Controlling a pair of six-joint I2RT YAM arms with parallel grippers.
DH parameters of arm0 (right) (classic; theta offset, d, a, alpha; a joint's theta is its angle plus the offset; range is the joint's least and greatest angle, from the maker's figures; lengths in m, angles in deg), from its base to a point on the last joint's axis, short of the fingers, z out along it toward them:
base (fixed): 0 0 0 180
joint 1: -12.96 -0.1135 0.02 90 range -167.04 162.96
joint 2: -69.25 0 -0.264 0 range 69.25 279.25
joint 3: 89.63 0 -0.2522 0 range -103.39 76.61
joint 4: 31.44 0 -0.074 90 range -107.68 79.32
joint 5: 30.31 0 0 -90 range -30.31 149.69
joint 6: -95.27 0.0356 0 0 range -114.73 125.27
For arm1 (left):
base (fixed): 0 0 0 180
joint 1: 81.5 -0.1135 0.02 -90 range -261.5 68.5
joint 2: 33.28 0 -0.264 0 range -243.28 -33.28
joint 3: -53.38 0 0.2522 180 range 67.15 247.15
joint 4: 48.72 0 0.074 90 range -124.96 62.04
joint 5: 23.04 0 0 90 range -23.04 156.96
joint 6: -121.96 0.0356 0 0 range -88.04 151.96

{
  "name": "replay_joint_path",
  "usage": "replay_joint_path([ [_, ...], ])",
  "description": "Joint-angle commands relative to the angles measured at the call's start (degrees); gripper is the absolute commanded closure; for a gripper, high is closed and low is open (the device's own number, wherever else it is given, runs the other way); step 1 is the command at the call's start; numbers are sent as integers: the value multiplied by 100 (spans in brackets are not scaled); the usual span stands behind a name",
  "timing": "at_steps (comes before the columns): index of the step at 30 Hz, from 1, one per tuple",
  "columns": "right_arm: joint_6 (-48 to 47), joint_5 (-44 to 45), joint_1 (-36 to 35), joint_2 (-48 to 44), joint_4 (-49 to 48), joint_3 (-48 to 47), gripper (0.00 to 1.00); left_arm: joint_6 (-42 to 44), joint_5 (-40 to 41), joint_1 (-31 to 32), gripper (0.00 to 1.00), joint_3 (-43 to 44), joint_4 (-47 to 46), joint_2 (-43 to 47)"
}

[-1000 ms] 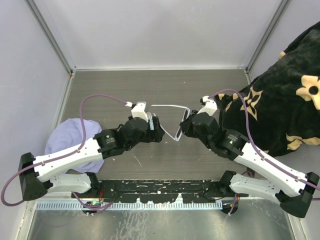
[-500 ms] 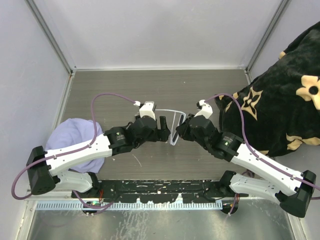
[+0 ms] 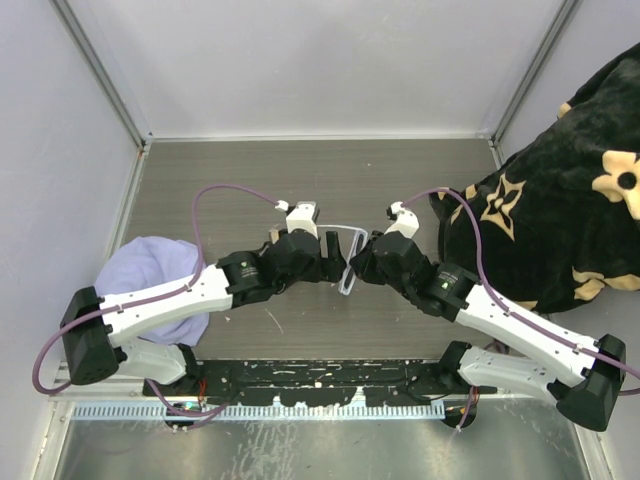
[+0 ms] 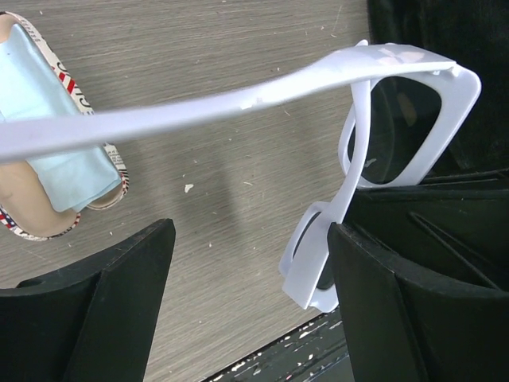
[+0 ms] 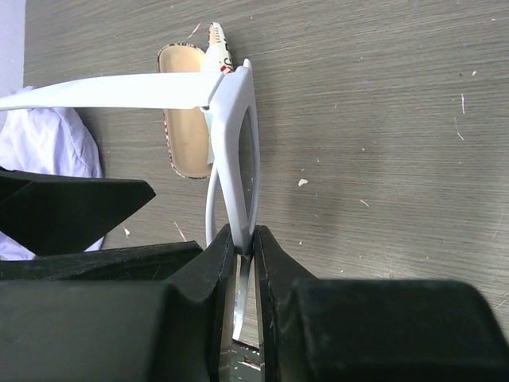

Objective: Organize the sunglasses
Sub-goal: Fold the sunglasses.

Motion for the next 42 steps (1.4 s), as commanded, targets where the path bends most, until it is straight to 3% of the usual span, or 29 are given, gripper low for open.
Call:
replay_joint_path([
  [1, -264, 370, -4, -157, -29, -253, 100, 126, -35, 42, 21, 64, -69, 354],
  [8, -1242, 791, 20, -212, 572, -684, 100, 843, -529, 34, 21, -589, 305, 1920],
  [14, -2384, 147, 23, -86, 712, -901, 100, 1345, 205, 30, 20, 180, 1741, 2618],
  [20, -3343, -935, 22, 395, 1207, -1455, 100, 1477, 960, -59, 19, 1030, 2586, 2375],
  [25, -3891, -1541, 16, 460, 1299, -1674, 99, 1263, 1076, -93, 20, 1050, 2647, 2094],
  [34, -3957, -1416, 14, 611, 1326, -1825, 98, 805, 968, -92, 21, 381, 2116, 1845],
  [42, -3868, -1322, 13, 784, 1294, -1849, 99, 880, 1021, -93, 23, 511, 2097, 1313],
])
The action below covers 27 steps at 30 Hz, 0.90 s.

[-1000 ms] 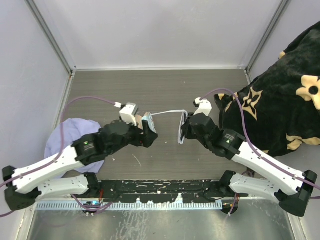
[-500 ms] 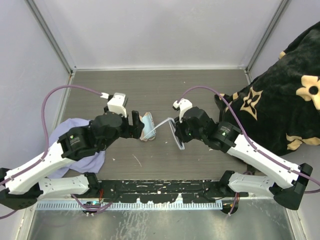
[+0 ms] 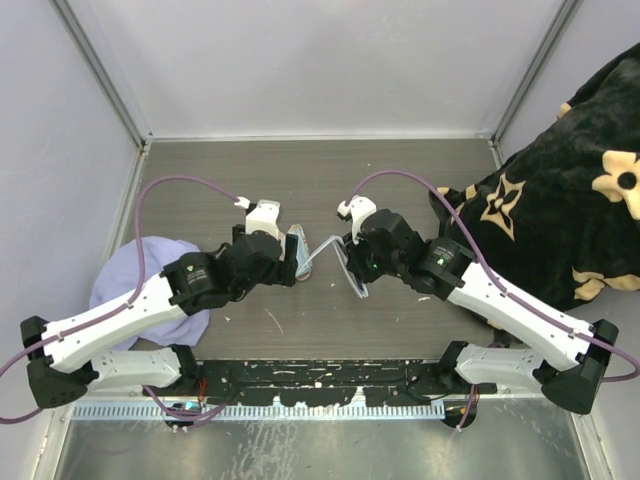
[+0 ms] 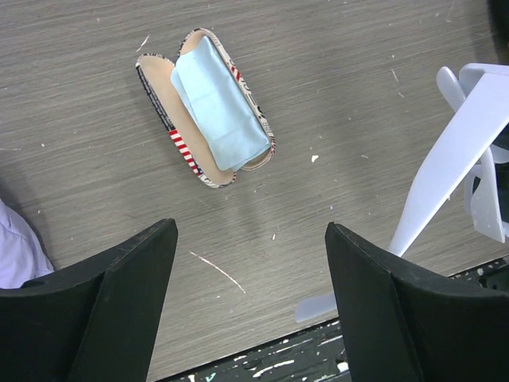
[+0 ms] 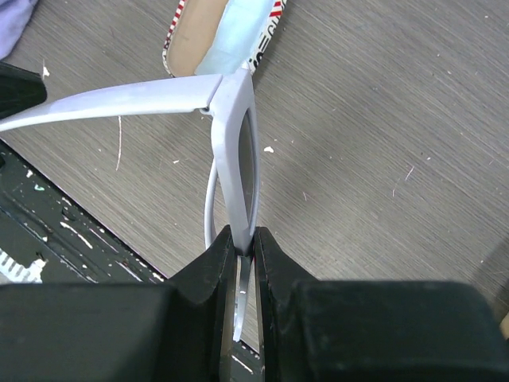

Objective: Organize the sunglasses
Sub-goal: Fold the sunglasses.

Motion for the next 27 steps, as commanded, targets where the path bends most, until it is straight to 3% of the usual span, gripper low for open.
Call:
replay_joint_path([
  [1, -4, 42, 4, 38, -136, -260, 99, -34, 145, -14, 23, 182, -266, -196],
  [12, 381, -66, 4, 417, -291, -433, 100, -152, 14, -19, 25, 235, -462, -696],
  [27, 1598, -81, -4, 557, -756, -343, 100, -170, -432, -1, 28, 415, -740, -1229],
])
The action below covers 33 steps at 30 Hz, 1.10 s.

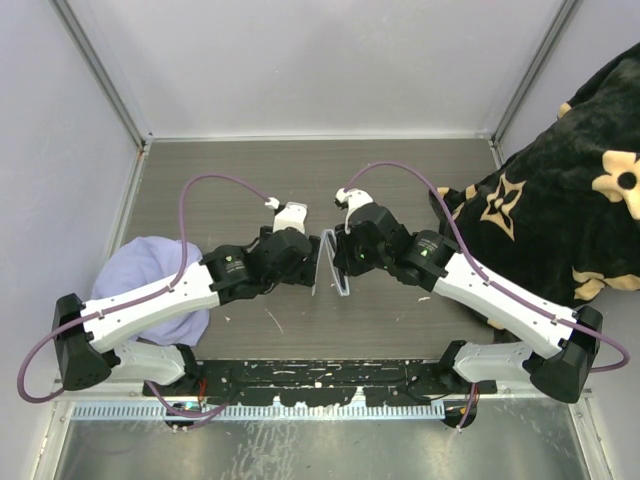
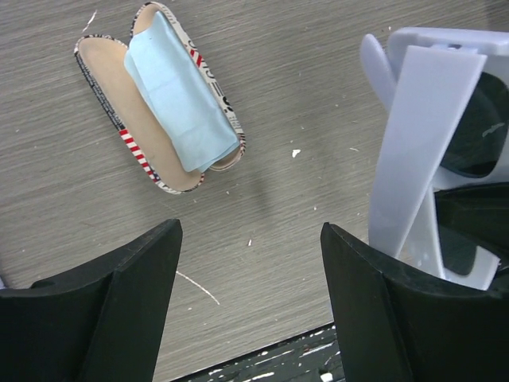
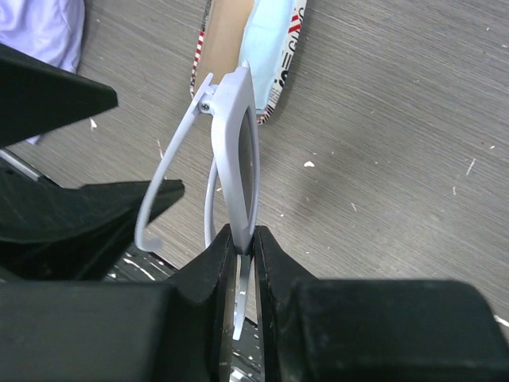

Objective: Organize the sunglasses
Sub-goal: Fold the sunglasses.

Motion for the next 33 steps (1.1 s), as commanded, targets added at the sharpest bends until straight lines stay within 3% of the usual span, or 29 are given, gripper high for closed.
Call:
replay_joint_path([
  [1, 466, -51, -4, 17, -513, -142, 100, -53, -135, -1, 28, 312, -311, -171],
  [19, 1351, -399, -4, 77, -1165, 251, 99, -157, -379, 7, 27, 233, -540, -253],
  [23, 1507, 15, 4, -123, -1119, 373, 99, -174, -369, 7, 25, 155, -561, -128],
  [28, 1375, 1254, 26, -398, -525, 376, 100, -187, -167, -90, 22, 3, -278, 337],
  [33, 1248, 1456, 57, -647, -284, 504, 100, -259, -822, -1044, 20, -583, -270, 928],
])
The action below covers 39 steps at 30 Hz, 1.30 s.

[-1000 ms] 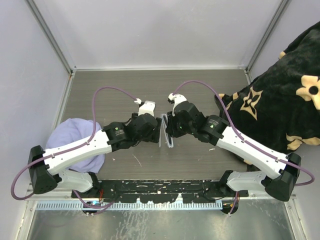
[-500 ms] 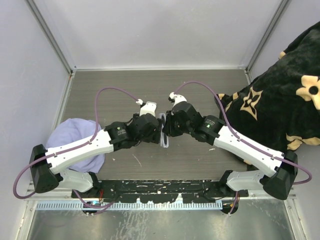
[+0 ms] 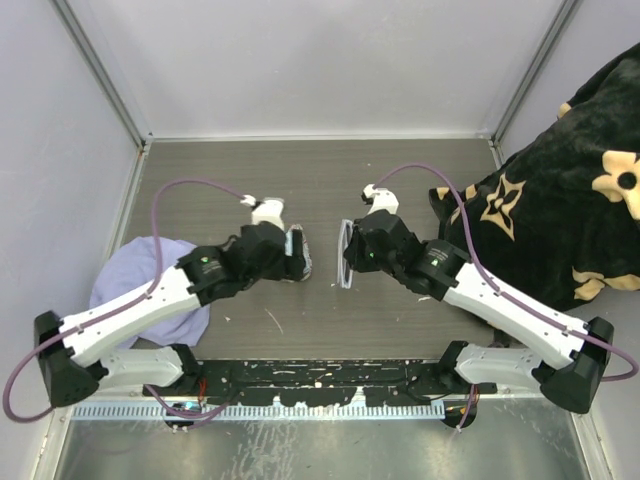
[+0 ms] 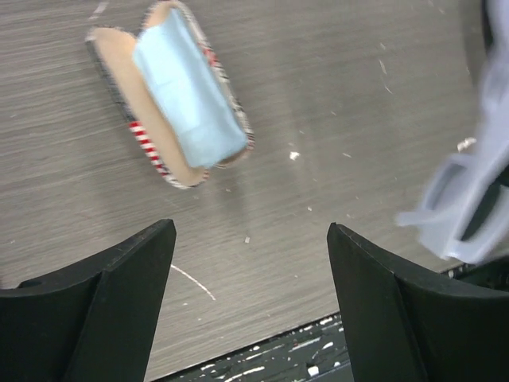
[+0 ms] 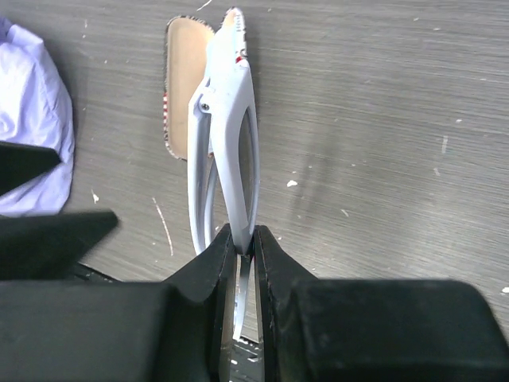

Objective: Organize the sunglasses
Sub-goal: Fold the sunglasses, then move the sunglasses case at the center of the board.

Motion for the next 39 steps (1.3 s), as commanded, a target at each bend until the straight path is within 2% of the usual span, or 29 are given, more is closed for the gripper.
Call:
replay_joint_path([
  [1, -63, 501, 22, -348, 104, 104, 100, -125, -830, -1048, 20, -542, -251, 679],
  [7, 35, 376, 22, -470, 72, 359, 100, -271, -2616, -2598, 15, -1527, -1537, 1085],
  [13, 86, 269, 22, -574, -38, 489, 100, -664, -3492, -3398, 15, -2135, -2664, 589],
  [19, 108, 178, 22, -584, -114, 563, 100, -694, -3504, -3531, 27, -2161, -3115, -305],
  [29, 117, 89, 20, -580, -181, 602, 100, -505, -3357, -3622, 40, -2067, -3469, -1271],
  [39, 108, 80, 22, -607, -225, 600, 100, -426, -3644, -3668, 57, -1980, -3980, -1795],
])
